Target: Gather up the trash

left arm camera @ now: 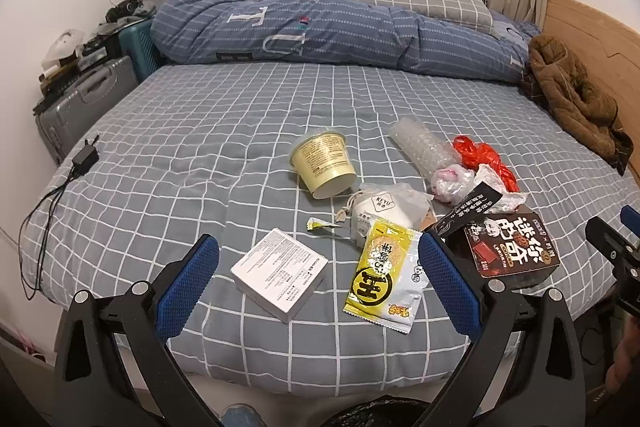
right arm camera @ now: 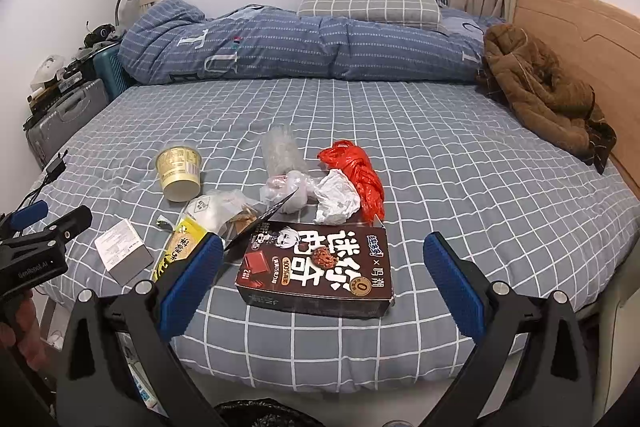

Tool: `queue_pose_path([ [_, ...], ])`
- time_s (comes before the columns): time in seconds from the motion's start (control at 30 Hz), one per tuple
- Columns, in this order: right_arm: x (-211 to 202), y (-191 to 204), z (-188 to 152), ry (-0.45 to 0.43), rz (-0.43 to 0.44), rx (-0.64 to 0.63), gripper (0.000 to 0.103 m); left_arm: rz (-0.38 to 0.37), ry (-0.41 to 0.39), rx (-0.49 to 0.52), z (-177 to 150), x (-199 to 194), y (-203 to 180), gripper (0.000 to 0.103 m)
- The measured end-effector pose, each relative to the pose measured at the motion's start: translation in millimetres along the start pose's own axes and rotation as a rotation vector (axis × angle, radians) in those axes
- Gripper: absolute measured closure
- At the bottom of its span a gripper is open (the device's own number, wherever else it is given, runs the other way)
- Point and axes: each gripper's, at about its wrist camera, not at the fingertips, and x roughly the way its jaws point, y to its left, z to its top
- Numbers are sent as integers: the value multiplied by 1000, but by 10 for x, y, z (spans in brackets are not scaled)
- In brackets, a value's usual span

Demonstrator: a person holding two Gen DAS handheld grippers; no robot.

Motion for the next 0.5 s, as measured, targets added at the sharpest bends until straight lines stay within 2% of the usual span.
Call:
queue_pose_path([
  [0.5, 22, -22, 11, -5, -5, 14, 7, -5, -1, 0, 0, 22, 14, 6],
])
